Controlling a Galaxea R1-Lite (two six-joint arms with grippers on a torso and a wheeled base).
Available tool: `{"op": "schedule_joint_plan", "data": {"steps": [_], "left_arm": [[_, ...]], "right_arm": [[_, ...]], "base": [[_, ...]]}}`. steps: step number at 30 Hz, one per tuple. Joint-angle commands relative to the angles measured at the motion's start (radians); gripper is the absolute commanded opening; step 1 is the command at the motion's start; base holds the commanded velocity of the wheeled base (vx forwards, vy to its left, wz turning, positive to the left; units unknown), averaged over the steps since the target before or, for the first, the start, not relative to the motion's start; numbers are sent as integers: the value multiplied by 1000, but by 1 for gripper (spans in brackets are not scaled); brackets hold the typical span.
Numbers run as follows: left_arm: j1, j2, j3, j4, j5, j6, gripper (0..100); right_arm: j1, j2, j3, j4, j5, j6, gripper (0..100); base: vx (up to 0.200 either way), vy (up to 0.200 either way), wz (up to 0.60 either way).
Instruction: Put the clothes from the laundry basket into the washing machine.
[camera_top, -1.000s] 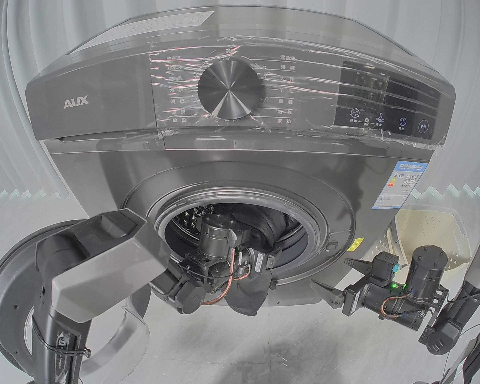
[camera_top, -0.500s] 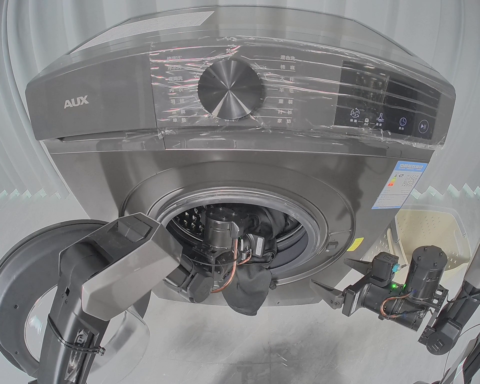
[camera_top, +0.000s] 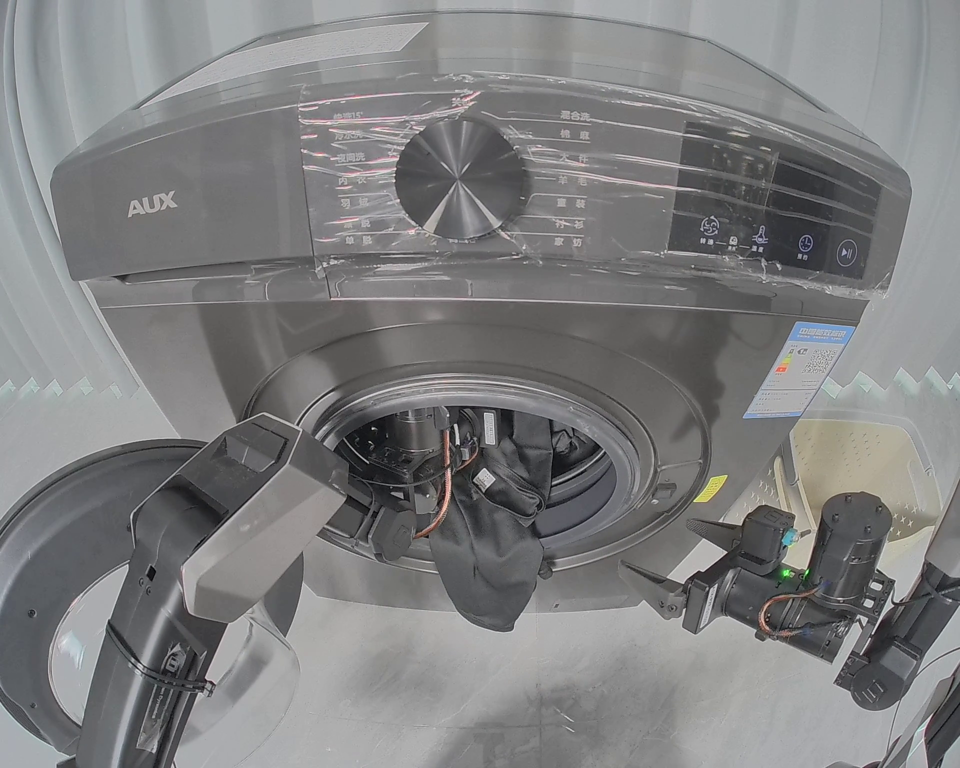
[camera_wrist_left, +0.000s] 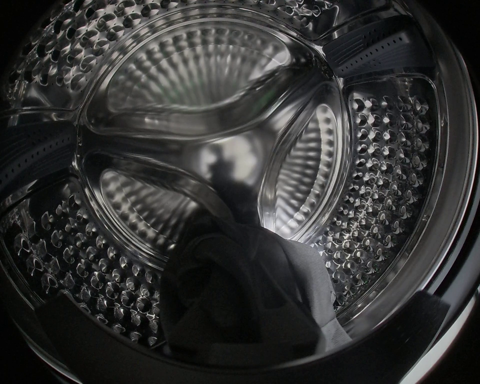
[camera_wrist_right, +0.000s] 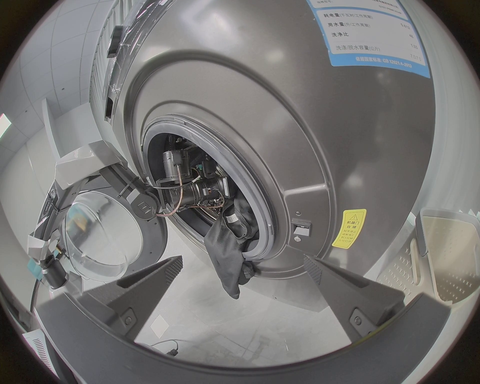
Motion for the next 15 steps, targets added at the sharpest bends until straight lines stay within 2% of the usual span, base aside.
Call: {"op": "schedule_joint_plan", "data": {"steps": [1,5,8,11,12,15], "left_arm": [[4,4,3,0,0,-1,100],[-6,-10,45,-2,0,-1,100],[-33,-76,175,6,-13,2,100],[-53,-117,273,11,-49,5,100],[-63,-134,321,11,-76,7,100],[-76,-147,390,15,-101,13,100]], "right_arm": [[1,4,0,-1,0,0,100],[-1,2,0,-1,0,0,100],[1,4,1,-1,0,0,100],[1,4,1,-1,0,0,100],[2,4,1,-1,0,0,100],[10,4,0,-1,0,0,100]], "base": [[0,0,0],[0,0,0],[0,0,0],[0,0,0],[0,0,0],[0,0,0]]}}
